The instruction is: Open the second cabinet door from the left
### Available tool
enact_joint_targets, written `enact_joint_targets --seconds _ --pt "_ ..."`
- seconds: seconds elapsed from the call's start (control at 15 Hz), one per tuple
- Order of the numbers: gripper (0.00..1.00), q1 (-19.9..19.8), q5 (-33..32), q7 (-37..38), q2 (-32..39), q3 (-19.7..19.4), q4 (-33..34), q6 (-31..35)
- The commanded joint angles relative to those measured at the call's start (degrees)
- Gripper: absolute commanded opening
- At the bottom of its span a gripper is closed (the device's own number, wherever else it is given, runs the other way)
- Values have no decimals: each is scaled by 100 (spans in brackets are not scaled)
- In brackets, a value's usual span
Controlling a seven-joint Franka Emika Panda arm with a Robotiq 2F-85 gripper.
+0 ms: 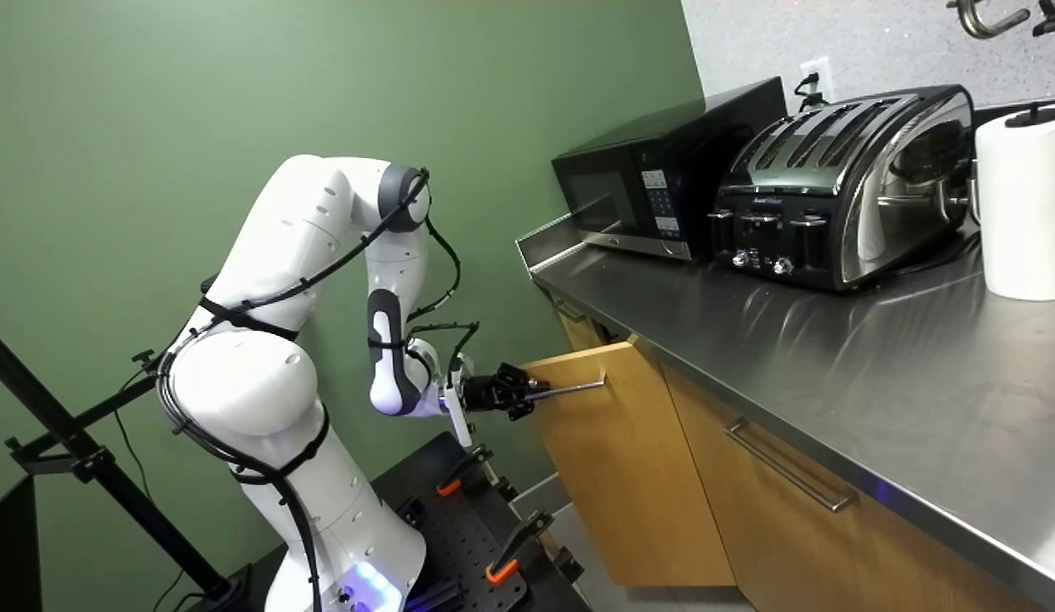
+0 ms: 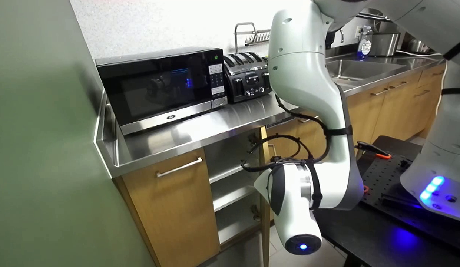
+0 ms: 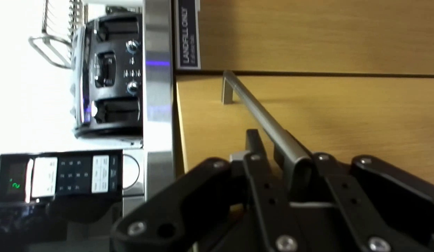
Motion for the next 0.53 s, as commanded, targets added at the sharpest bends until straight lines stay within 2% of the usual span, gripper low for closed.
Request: enact_joint_targets --seconds 0.0,0.13,0.4,0.47 --pt "53 -325 970 447 -515 349 -390 323" --pt "68 -480 1450 490 -890 498 -549 479" --pt "98 -644 2530 189 -1878 1088 -1143 1007" --pt "100 -609 2836 176 -2107 1171 -1202 1011"
